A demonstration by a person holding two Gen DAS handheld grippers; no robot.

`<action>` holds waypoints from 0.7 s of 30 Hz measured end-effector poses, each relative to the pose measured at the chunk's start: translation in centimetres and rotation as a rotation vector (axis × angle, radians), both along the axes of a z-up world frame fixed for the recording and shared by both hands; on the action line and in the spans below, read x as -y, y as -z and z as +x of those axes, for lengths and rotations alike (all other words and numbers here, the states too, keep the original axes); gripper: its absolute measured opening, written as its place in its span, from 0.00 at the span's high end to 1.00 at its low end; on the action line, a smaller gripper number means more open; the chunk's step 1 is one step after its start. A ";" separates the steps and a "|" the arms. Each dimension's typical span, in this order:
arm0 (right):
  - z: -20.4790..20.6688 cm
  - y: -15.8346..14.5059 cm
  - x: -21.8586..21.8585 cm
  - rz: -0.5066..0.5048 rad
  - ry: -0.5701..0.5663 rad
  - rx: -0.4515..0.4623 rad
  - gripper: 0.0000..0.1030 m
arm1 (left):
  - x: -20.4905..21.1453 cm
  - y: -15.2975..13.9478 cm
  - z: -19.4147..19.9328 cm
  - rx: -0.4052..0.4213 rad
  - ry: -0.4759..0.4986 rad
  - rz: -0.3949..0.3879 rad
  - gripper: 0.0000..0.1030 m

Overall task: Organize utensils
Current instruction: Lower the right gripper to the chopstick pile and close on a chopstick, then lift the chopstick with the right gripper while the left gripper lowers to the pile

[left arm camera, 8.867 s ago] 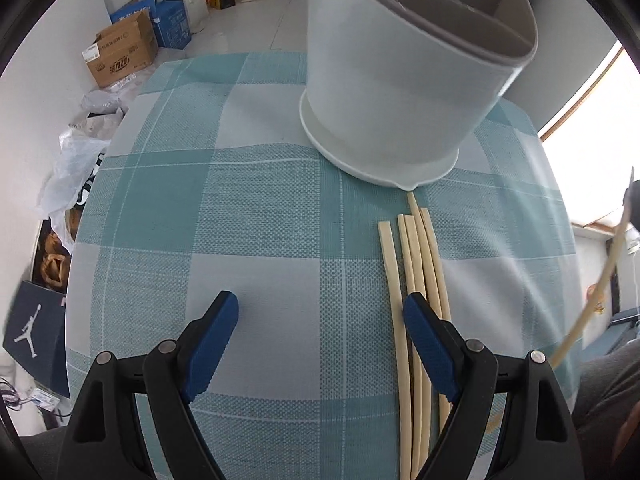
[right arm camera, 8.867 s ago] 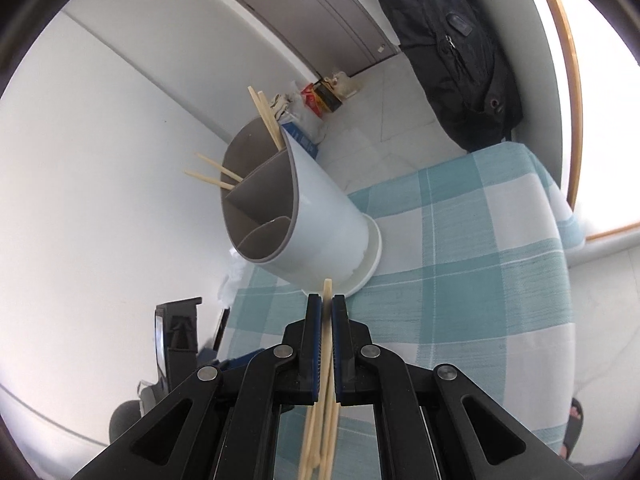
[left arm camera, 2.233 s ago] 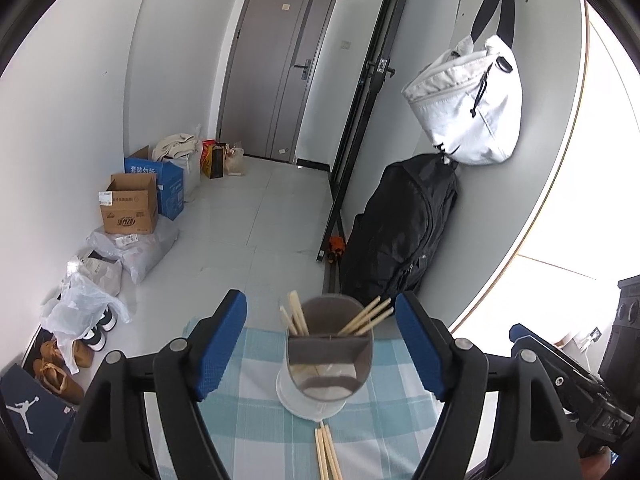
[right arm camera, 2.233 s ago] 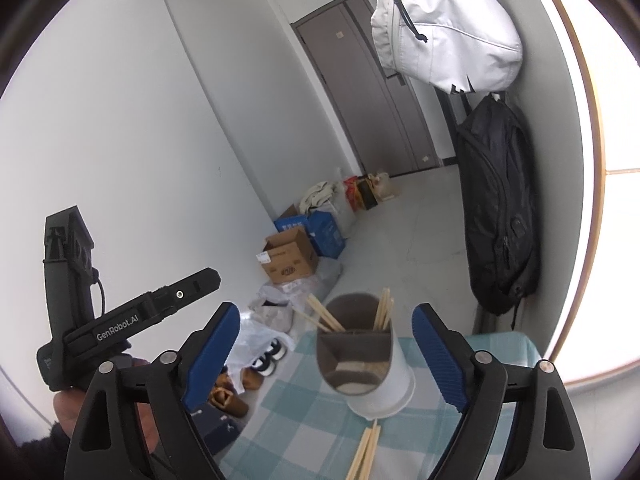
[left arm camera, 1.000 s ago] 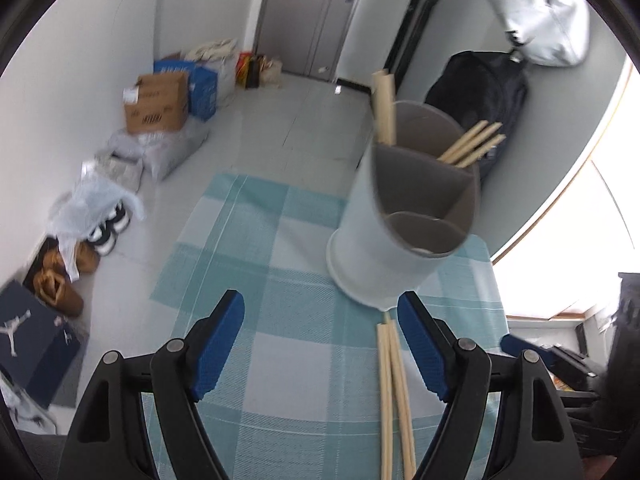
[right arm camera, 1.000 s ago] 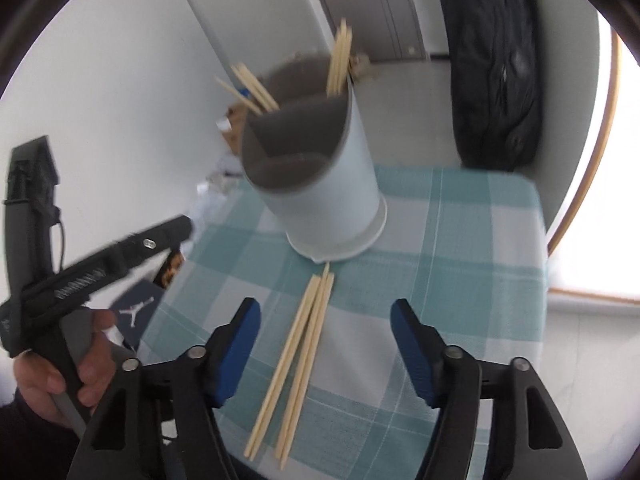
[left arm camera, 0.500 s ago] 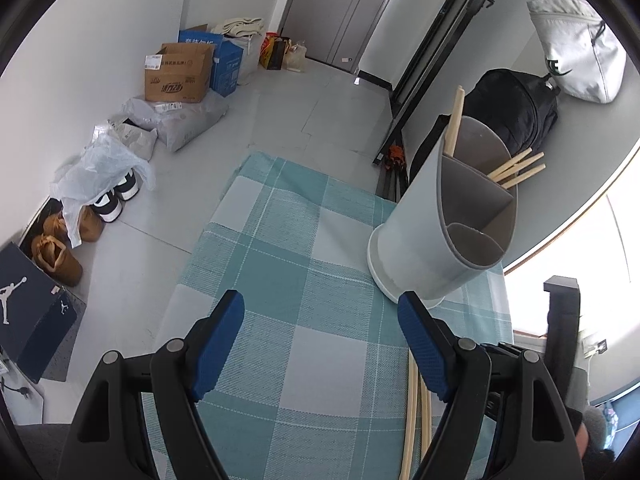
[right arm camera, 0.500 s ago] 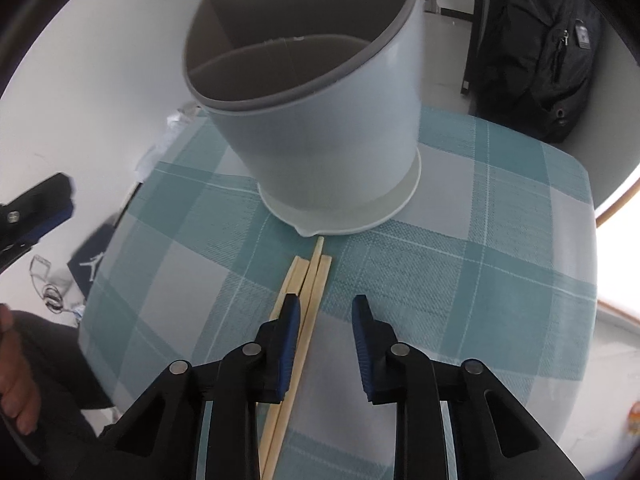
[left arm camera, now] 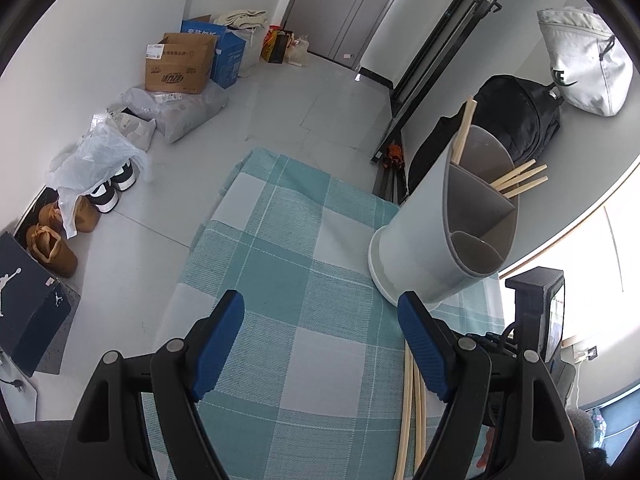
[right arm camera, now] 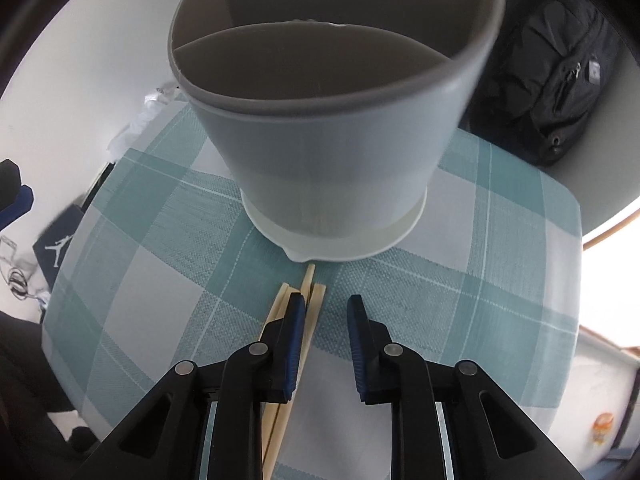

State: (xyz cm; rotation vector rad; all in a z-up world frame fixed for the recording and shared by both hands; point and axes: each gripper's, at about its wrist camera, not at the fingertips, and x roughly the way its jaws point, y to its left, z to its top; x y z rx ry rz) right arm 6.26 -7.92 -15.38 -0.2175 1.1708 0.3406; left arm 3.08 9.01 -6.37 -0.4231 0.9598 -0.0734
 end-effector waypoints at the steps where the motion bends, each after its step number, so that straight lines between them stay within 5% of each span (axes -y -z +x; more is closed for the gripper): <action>1: 0.0 0.0 -0.1 -0.005 0.000 -0.002 0.80 | -0.2 0.1 0.1 -0.002 -0.004 -0.003 0.27; 21: 0.9 0.0 0.4 0.003 0.016 -0.009 0.83 | -0.2 0.8 0.0 -0.035 -0.013 0.012 0.27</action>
